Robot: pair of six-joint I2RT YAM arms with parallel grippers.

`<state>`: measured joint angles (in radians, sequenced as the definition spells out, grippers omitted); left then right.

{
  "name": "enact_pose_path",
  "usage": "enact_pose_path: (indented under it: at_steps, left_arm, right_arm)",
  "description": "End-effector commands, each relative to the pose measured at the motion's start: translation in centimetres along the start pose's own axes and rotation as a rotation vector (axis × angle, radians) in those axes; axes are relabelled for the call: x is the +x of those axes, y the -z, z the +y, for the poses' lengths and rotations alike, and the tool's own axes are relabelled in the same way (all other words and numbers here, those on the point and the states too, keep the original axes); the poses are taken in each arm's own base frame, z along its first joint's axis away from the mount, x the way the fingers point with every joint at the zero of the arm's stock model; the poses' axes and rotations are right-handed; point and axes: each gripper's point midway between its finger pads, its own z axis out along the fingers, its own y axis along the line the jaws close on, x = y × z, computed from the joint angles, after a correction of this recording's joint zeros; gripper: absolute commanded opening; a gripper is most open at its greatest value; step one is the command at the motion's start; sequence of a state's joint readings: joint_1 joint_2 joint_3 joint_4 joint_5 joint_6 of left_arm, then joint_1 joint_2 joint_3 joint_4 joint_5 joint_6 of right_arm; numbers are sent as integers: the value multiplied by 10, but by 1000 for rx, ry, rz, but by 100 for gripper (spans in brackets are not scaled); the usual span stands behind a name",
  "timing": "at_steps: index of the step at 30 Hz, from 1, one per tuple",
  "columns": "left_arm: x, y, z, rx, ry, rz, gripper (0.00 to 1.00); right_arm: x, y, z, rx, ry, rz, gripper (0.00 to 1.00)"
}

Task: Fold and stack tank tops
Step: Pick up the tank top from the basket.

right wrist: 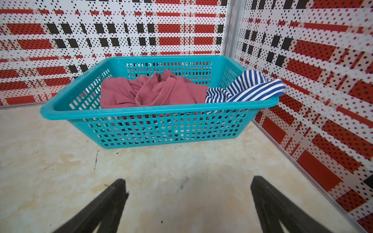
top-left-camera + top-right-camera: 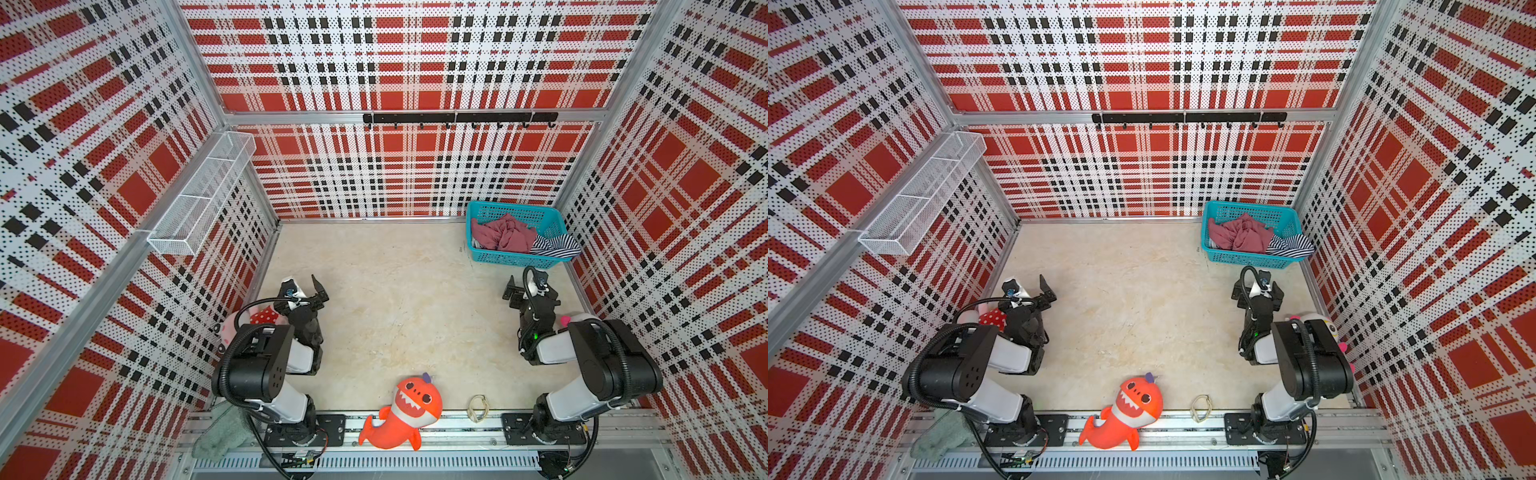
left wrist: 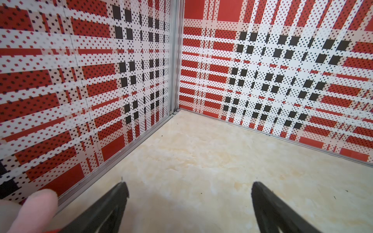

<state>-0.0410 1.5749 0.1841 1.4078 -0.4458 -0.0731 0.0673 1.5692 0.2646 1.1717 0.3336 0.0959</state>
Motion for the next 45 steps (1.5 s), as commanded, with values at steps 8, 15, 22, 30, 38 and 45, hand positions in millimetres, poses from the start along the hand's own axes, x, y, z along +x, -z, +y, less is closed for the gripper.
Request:
enact_pose_path:
  at_steps: [8, 15, 22, 30, 38, 45]
  left_arm:
    - [-9, -3, -1, 1, 4, -34, 98]
    - [-21, 4, -4, 4, -3, -68, 98]
    - [-123, -8, -54, 5, 50, -39, 98]
    - [-168, -38, -120, 192, -23, 165, 98]
    - [-113, -52, -111, 220, 34, 268, 98]
    - [-91, -53, -122, 245, 2, 331, 98]
  right_arm:
    - [-6, -4, 4, -9, 3, -19, 100]
    - [-12, -4, 10, -55, 15, -19, 100]
    - [-81, -7, 14, -48, 32, 116, 100]
    - [-121, -39, 26, -51, 101, 326, 100]
    - [-107, -116, 53, -101, 88, 454, 100]
    - [-64, -171, 72, -124, 48, 554, 100]
